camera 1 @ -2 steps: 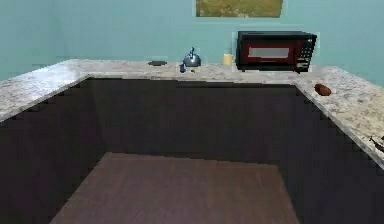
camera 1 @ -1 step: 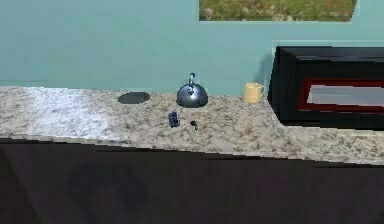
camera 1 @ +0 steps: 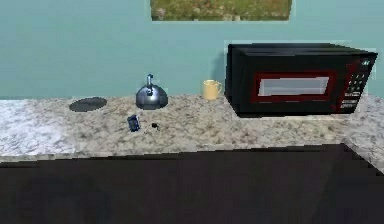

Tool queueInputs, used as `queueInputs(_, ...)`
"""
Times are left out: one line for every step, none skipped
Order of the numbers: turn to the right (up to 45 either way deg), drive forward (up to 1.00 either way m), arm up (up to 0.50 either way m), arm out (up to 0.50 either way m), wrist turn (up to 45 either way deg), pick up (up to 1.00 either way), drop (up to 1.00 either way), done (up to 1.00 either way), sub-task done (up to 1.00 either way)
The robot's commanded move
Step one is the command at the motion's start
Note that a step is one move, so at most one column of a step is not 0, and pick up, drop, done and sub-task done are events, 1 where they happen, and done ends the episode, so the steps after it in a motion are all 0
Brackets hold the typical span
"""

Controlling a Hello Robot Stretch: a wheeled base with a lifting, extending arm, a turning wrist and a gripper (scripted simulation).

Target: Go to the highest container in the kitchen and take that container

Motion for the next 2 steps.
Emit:
queueInputs(0.0,0.2,0.0,0.0,0.0,0.0,0.0,0.0,0.0)
queueInputs(-45.0,0.0,0.0,0.0,0.0,0.0,0.0,0.0,0.0)
